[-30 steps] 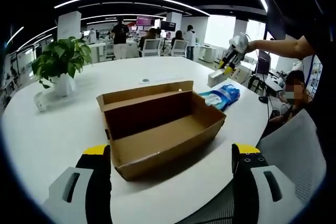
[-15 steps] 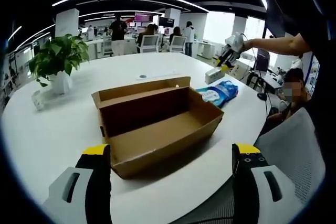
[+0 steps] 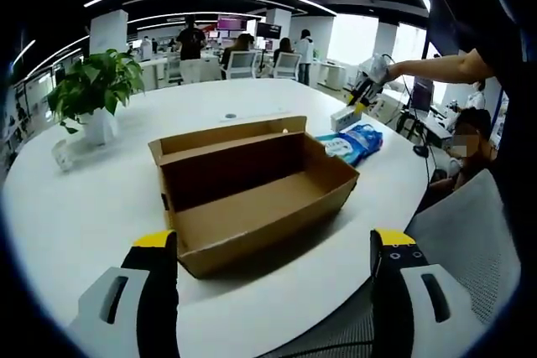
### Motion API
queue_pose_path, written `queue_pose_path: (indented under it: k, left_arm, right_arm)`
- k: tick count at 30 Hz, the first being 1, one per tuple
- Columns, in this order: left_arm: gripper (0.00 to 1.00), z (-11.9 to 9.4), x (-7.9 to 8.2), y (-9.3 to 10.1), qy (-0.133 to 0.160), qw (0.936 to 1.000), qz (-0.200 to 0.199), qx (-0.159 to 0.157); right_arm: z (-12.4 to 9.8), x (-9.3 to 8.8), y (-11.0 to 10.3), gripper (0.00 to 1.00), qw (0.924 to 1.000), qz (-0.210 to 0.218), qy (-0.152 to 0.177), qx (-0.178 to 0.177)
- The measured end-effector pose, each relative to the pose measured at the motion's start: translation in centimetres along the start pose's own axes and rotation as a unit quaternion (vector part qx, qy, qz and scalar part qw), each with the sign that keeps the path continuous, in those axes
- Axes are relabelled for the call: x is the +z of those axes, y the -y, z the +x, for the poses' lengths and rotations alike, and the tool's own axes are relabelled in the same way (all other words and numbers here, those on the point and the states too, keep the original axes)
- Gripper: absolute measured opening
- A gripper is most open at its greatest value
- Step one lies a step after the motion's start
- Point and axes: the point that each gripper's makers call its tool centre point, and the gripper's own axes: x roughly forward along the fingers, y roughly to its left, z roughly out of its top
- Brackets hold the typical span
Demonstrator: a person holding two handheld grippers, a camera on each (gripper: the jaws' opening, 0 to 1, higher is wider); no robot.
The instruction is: Operate the shoe box by opening the lid, removing the specified soft item, and placing it in the target area until the item is outside and the box remains undamaged.
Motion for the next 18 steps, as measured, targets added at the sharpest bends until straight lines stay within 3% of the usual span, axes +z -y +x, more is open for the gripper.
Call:
queue_pose_path:
  k: [18]
  left_arm:
    - [0.98, 0.2, -0.2, 0.3, -0.008, 0.9999, -0.004, 0.005]
  right_arm:
    - [1.8, -2.3, 0.6, 0.15, 0.9997, 0.008, -0.017, 0.013]
